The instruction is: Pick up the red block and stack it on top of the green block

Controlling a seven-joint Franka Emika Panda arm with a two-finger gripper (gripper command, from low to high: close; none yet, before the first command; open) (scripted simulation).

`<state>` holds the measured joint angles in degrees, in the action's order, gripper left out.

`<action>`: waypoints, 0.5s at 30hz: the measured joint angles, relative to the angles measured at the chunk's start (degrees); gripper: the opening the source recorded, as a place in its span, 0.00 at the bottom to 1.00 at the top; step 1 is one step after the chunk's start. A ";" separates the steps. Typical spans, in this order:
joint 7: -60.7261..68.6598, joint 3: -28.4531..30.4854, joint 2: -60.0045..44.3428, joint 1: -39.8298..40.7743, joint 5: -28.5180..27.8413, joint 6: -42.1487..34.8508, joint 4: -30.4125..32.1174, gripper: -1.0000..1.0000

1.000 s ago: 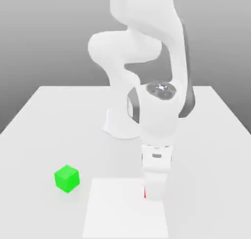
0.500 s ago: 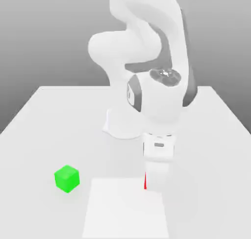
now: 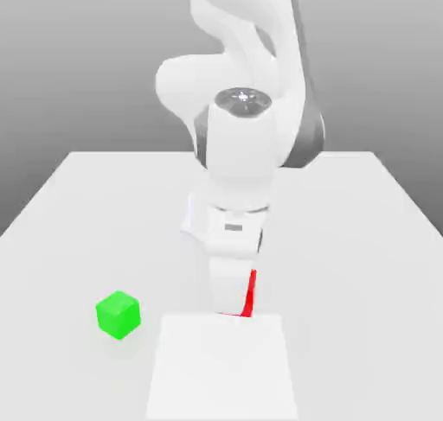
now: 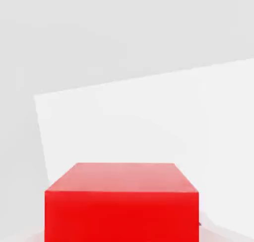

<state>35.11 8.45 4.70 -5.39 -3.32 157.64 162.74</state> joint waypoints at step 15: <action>20.49 14.94 2.26 12.75 -4.66 -0.87 0.67 0.00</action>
<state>55.60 23.39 6.96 7.36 -7.98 156.77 163.41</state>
